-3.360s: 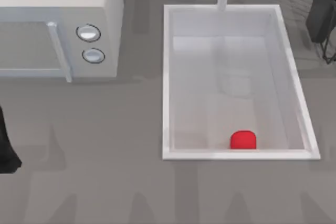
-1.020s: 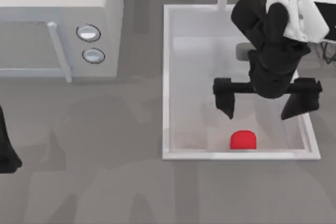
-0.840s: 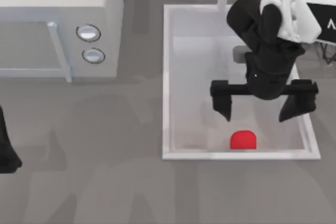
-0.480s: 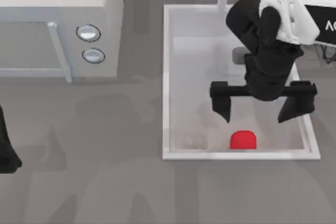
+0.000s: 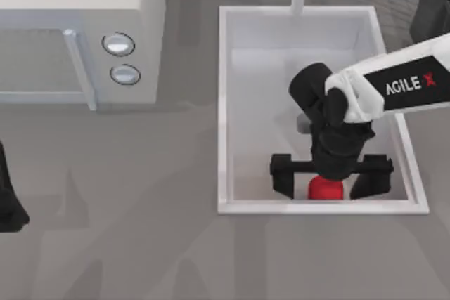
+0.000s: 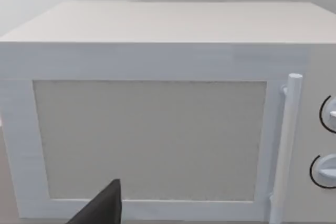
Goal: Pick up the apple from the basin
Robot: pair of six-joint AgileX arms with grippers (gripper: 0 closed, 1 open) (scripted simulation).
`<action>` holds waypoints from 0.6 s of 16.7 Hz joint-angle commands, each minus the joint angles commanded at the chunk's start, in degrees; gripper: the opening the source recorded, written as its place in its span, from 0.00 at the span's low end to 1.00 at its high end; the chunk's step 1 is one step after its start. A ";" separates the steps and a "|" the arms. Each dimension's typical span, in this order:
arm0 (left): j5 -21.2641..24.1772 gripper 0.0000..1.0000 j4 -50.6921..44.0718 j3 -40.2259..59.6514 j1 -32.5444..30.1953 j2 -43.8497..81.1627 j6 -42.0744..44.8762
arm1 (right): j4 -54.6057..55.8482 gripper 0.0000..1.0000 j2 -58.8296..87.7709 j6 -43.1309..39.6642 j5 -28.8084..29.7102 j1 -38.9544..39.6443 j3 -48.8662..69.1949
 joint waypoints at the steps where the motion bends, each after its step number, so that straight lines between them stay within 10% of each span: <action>1: 0.00 1.00 0.00 0.00 0.00 0.00 0.00 | 2.18 1.00 1.53 0.03 0.02 0.03 -0.94; 7: 0.00 1.00 0.00 0.00 0.00 0.00 0.00 | 5.03 1.00 3.87 0.09 0.04 0.09 -2.28; 10: 0.00 1.00 0.00 0.00 0.00 0.00 0.00 | 5.03 0.77 3.87 0.09 0.04 0.09 -2.28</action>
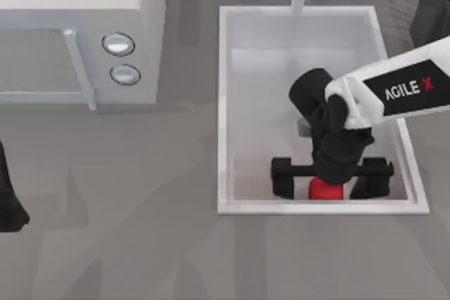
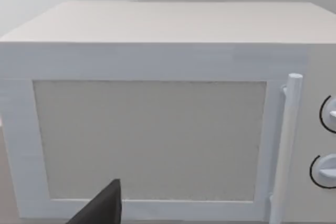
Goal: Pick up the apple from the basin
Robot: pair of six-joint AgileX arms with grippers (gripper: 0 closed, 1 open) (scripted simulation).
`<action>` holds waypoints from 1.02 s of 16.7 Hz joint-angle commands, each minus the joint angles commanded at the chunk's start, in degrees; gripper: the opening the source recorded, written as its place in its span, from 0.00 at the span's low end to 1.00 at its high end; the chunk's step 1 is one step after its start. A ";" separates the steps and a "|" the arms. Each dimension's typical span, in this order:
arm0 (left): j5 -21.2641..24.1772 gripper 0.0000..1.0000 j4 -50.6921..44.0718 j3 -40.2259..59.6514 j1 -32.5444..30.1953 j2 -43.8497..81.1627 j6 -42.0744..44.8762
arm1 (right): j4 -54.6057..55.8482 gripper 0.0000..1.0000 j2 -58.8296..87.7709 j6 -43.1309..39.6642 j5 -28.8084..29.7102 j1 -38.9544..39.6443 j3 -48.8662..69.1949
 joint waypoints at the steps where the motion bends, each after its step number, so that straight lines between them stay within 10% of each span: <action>1: 0.00 1.00 0.00 0.00 0.00 0.00 0.00 | 0.00 0.70 0.00 0.00 0.00 0.00 0.00; 10: 0.00 1.00 0.00 0.00 0.00 0.00 0.00 | 0.00 0.02 0.00 0.00 0.00 0.00 0.00; 17: 0.00 1.00 0.00 0.00 0.00 0.00 0.00 | 0.00 0.00 0.00 0.00 0.00 0.00 0.00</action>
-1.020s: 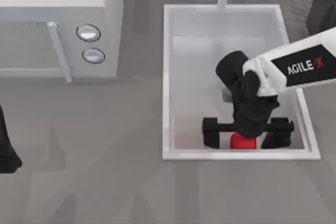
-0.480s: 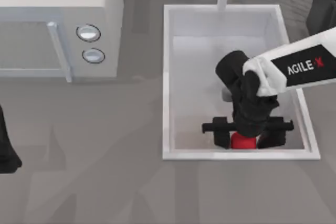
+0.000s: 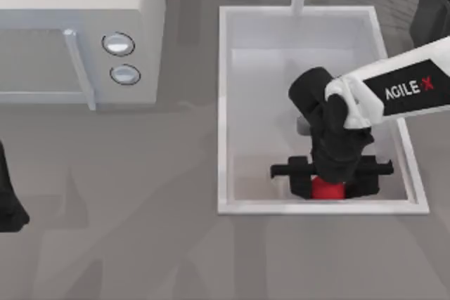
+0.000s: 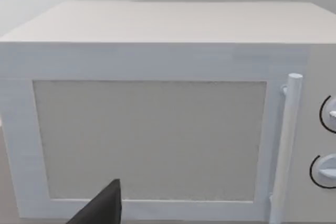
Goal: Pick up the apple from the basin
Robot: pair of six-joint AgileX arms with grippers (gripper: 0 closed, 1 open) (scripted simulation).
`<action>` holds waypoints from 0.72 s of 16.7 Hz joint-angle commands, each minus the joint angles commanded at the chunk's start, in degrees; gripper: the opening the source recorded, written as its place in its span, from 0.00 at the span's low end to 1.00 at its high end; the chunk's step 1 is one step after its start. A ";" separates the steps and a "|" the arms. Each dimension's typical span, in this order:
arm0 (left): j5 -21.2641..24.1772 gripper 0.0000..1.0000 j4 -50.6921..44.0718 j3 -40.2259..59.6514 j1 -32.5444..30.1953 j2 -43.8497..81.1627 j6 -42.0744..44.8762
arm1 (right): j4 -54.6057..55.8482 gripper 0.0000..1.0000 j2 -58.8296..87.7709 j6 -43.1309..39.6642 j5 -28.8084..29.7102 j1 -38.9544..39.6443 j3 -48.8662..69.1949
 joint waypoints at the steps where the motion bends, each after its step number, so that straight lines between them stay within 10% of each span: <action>1: 0.00 1.00 0.00 0.00 0.00 0.00 0.00 | 0.00 0.00 0.00 0.00 0.00 0.00 0.00; 12: 0.00 1.00 0.00 0.00 0.00 0.00 0.00 | -28.20 0.00 -9.94 -0.62 1.30 0.03 19.75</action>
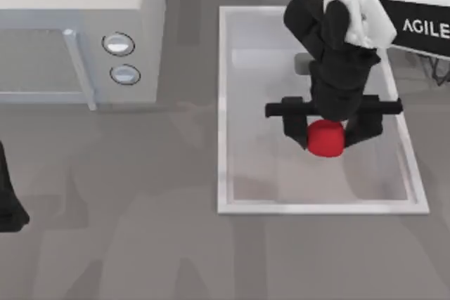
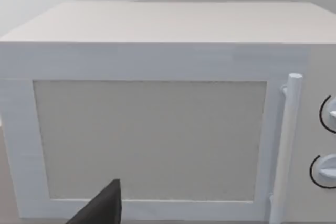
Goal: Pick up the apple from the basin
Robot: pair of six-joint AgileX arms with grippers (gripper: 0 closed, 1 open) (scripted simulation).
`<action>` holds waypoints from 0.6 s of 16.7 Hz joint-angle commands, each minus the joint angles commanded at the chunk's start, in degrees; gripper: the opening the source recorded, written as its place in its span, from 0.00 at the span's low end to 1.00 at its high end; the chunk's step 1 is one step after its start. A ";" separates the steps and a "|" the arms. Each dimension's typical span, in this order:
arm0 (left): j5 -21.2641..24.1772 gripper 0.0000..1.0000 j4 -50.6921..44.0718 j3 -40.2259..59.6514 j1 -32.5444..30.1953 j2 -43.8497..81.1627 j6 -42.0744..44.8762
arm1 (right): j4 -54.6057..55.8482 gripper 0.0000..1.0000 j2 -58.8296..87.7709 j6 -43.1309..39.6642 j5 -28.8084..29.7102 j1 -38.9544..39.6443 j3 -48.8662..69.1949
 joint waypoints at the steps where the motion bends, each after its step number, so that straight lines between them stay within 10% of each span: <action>1: 0.00 1.00 0.00 0.00 0.00 0.00 0.00 | -4.37 0.00 -1.22 -0.05 -0.01 -0.04 2.84; 10: 0.00 1.00 0.00 0.00 0.00 0.00 0.00 | -25.51 0.00 -9.01 -0.56 -0.10 -0.46 17.68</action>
